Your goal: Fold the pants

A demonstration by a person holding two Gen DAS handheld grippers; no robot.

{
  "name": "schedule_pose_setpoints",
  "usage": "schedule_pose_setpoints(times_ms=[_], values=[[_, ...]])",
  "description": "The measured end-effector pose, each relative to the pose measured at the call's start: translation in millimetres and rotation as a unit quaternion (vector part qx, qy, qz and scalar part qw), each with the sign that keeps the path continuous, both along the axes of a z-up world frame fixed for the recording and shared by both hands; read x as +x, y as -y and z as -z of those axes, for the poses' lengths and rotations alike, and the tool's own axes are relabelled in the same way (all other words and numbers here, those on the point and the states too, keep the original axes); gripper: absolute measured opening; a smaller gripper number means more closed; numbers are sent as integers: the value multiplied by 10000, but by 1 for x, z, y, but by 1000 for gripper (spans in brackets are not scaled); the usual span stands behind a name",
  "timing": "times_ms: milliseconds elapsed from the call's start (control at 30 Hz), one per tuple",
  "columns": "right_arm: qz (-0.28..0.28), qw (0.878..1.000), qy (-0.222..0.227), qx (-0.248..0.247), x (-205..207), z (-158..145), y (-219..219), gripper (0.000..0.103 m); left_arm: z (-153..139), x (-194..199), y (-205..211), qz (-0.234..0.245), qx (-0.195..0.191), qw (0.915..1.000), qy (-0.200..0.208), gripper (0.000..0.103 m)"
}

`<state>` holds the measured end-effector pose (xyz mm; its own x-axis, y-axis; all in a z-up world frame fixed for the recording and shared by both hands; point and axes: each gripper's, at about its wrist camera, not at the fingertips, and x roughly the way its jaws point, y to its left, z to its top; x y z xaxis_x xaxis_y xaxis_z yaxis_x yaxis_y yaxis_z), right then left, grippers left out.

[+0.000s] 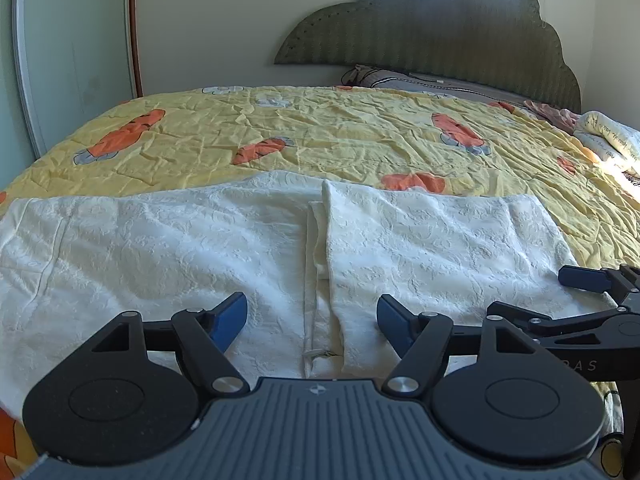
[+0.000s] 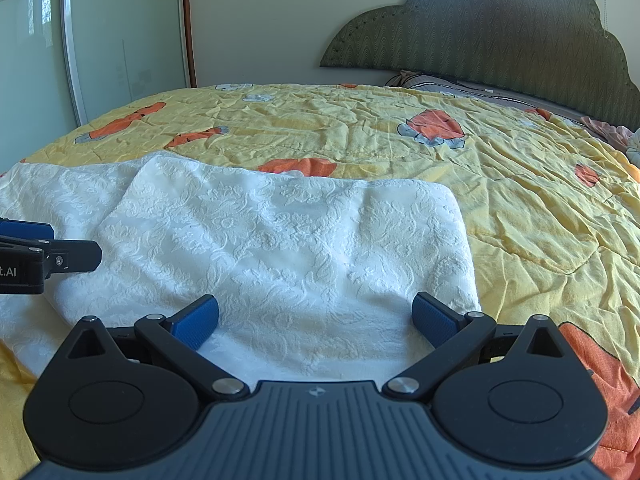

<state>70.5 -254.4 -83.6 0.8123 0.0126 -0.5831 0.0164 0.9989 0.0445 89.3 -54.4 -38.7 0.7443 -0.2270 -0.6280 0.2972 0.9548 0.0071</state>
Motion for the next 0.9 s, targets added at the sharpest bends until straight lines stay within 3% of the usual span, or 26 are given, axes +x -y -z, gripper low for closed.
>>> schedule_pose_setpoints(times_ms=[900], values=[[0, 10000, 0, 1, 0, 0, 0, 103, -15, -16, 6, 22, 58, 9998, 201, 75]])
